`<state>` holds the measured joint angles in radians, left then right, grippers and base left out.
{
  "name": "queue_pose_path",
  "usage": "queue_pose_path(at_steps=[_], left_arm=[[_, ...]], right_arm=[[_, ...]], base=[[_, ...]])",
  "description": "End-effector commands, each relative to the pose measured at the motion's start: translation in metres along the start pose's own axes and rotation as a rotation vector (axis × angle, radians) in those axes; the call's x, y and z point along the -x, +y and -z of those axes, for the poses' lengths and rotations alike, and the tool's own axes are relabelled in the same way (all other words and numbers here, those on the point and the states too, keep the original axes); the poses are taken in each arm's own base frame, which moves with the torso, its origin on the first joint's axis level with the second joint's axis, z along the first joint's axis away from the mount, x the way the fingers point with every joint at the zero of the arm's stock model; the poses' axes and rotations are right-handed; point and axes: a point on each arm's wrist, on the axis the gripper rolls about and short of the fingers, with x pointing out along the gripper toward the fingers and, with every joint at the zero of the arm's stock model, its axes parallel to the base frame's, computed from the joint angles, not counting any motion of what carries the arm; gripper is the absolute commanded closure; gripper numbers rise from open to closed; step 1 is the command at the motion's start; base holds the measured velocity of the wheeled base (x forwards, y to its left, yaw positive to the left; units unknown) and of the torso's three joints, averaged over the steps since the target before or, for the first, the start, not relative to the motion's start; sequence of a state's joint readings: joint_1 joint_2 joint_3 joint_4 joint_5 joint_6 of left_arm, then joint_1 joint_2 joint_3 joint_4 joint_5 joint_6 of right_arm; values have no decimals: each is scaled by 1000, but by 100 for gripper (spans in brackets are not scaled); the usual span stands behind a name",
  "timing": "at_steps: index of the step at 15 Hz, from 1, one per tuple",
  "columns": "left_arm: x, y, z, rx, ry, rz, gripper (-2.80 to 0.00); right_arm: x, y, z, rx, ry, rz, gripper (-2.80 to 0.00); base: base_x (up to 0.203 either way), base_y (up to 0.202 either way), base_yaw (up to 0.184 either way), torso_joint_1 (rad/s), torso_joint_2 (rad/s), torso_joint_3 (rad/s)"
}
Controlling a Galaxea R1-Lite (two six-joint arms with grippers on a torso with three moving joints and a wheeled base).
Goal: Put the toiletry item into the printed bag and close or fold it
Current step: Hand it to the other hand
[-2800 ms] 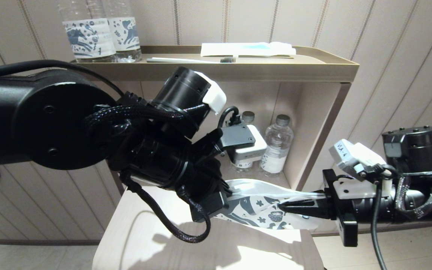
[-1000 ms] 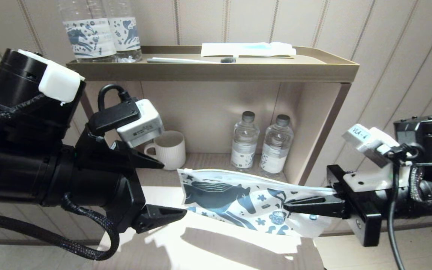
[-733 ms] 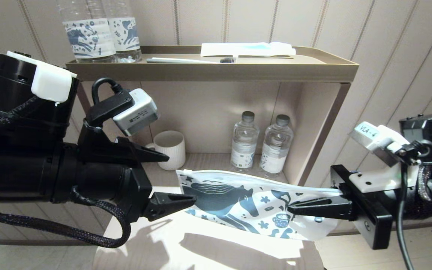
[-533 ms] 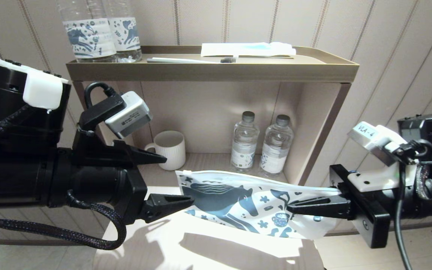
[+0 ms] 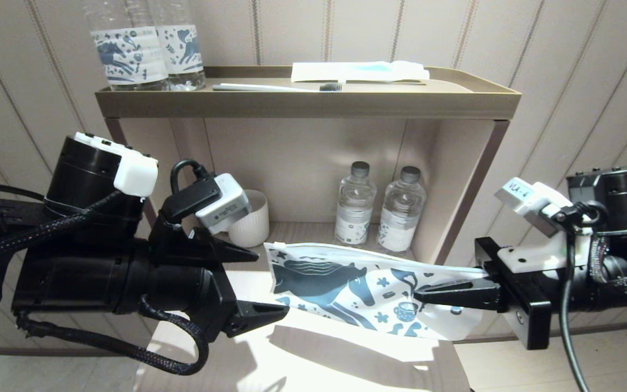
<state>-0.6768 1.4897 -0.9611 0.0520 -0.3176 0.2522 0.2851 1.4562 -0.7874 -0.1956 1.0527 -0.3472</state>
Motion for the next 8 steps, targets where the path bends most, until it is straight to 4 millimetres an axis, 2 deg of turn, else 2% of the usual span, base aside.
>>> queue_pose_path(at_steps=[1,8], left_arm=[[-4,1,2,4,14,5,0],[-4,4,4,-20,-83,-18,0]], right_arm=[[0,-1,1,-1,-1,-4,0],[-1,2,0,14,-1,-15,0]], base=[[0,0,0,0,0,0],[0,0,0,0,0,0]])
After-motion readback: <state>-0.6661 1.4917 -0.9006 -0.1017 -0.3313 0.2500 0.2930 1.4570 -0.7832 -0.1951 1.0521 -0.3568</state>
